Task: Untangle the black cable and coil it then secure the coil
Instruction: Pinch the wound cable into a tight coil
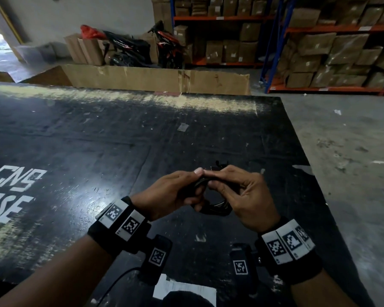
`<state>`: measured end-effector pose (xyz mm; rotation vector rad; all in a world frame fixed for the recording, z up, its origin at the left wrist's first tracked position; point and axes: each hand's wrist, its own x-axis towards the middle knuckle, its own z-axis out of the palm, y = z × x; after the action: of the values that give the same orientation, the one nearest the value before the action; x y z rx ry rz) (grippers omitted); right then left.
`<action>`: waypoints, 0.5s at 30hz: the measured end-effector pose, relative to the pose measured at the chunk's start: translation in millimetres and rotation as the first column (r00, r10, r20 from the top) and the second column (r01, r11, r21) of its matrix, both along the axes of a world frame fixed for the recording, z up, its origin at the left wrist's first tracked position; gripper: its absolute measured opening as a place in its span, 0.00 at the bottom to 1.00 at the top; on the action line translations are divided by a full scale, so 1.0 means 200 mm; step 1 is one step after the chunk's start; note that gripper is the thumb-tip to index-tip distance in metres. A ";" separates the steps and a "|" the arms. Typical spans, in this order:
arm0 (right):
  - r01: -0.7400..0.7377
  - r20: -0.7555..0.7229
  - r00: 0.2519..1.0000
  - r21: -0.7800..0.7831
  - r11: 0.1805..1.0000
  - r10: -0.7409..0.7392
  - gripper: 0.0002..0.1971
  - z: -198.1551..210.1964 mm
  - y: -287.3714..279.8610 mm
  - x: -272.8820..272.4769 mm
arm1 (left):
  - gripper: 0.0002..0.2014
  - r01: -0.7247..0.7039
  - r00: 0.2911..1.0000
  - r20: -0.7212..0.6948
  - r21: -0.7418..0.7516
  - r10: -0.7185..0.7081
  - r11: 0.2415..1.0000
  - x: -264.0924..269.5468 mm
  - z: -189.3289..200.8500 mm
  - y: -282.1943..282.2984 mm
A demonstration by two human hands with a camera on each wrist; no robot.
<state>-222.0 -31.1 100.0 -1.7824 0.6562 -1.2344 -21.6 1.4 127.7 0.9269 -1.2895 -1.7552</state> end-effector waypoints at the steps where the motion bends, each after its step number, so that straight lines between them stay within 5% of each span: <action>1: -0.016 0.058 0.998 0.067 0.998 0.012 0.12 0.00 0.00 -0.01 | 0.25 -0.008 1.000 -0.011 0.004 0.008 1.000 -0.01 -0.01 0.00; 6: -0.042 0.316 0.946 0.333 0.942 -0.069 0.12 -0.07 0.02 -0.03 | 0.28 -0.025 0.997 -0.066 0.024 0.026 0.999 -0.10 -0.06 0.03; 15: -0.055 0.229 0.973 0.301 0.952 -0.016 0.07 -0.22 0.05 -0.12 | 0.20 0.060 0.998 -0.031 0.223 -0.054 0.973 -0.14 -0.18 0.00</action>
<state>-246.6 -21.2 55.4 -1.3646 0.6543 -1.2279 -48.7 1.4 91.2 0.9979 -1.1286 -1.9808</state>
